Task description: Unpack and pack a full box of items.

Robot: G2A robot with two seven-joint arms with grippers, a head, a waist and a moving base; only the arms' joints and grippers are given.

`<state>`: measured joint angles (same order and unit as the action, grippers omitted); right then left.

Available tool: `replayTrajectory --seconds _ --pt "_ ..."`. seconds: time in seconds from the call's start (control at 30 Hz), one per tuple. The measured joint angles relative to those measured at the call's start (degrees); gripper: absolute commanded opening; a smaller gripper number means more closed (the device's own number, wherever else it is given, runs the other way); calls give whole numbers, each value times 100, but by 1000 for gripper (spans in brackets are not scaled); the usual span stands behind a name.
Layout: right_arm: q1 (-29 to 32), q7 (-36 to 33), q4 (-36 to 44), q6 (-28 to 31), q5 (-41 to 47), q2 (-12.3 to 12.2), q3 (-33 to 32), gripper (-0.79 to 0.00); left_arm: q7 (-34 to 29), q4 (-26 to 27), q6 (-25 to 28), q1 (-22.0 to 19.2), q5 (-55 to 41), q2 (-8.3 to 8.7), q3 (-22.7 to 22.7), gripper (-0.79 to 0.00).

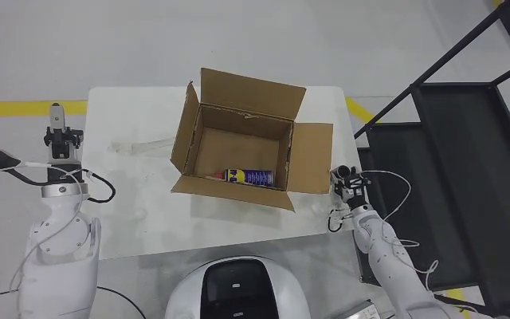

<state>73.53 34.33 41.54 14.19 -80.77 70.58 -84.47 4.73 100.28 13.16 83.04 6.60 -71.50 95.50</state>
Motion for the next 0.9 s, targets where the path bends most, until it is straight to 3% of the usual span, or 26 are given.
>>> replayTrajectory --seconds 0.23,0.33,0.37,0.67,0.9 --pt "-200 36 -229 -90 33 39 118 -493 0 0 0 0 0 0 0 0" --pt "-258 58 -303 -129 46 48 149 -754 0 0 0 0 0 0 0 0" --pt "-273 67 -321 -139 50 50 155 -785 0 0 0 0 0 0 0 0" --pt "-302 265 -76 -79 268 -52 -144 -785 0 0 0 0 0 0 0 0" --pt "123 -78 1165 224 535 -242 -746 -785 0 0 0 0 0 0 0 0"
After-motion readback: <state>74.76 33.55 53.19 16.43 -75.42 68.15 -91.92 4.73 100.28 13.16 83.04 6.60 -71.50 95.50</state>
